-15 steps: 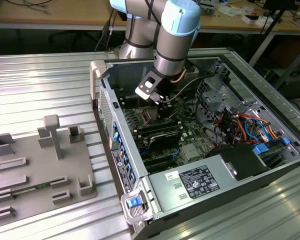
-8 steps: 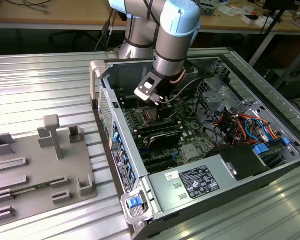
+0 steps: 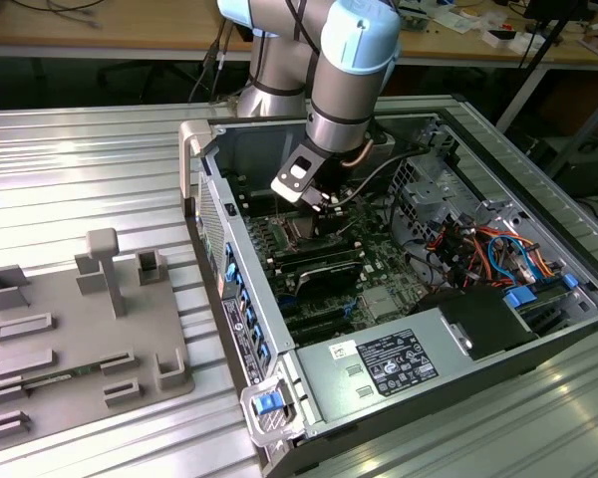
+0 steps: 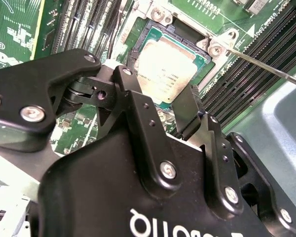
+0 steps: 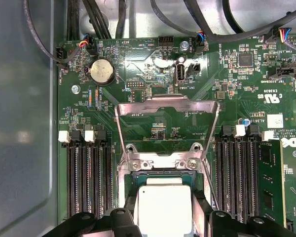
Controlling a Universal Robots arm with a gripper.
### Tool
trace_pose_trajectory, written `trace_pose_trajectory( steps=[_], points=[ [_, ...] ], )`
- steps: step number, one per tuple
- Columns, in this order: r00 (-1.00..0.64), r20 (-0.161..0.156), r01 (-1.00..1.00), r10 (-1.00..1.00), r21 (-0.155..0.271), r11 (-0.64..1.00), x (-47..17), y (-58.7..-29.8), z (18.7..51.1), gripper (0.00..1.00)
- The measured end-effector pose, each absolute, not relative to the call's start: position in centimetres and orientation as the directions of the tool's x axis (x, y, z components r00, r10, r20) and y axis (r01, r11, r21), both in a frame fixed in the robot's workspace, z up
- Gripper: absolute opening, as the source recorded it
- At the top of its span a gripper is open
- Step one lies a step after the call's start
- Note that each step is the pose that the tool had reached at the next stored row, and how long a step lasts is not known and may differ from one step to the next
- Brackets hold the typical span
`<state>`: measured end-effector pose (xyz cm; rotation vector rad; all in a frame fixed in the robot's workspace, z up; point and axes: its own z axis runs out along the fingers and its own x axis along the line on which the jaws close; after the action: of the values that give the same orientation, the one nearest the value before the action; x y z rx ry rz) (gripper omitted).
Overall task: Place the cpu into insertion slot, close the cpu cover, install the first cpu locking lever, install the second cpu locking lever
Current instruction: 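Place the cpu into insertion slot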
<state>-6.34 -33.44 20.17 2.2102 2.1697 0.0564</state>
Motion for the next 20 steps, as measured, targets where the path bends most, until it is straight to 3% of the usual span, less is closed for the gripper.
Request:
trace_pose_trajectory(
  steps=[13, 15, 16, 20],
  points=[
    [0.019, -0.005, 0.998, 1.000, 0.057, -0.018, -6.34, -33.44, 20.14, 0.53],
    [0.019, -0.004, 0.998, 1.000, 0.057, -0.018, -6.34, -33.43, 20.12, 0.55],
    [0.019, -0.005, 0.998, 1.000, 0.057, -0.018, -6.34, -33.44, 20.13, 0.61],
    [0.019, -0.005, 0.998, 1.000, 0.057, -0.018, -6.34, -33.44, 20.13, 0.61]
  ],
)
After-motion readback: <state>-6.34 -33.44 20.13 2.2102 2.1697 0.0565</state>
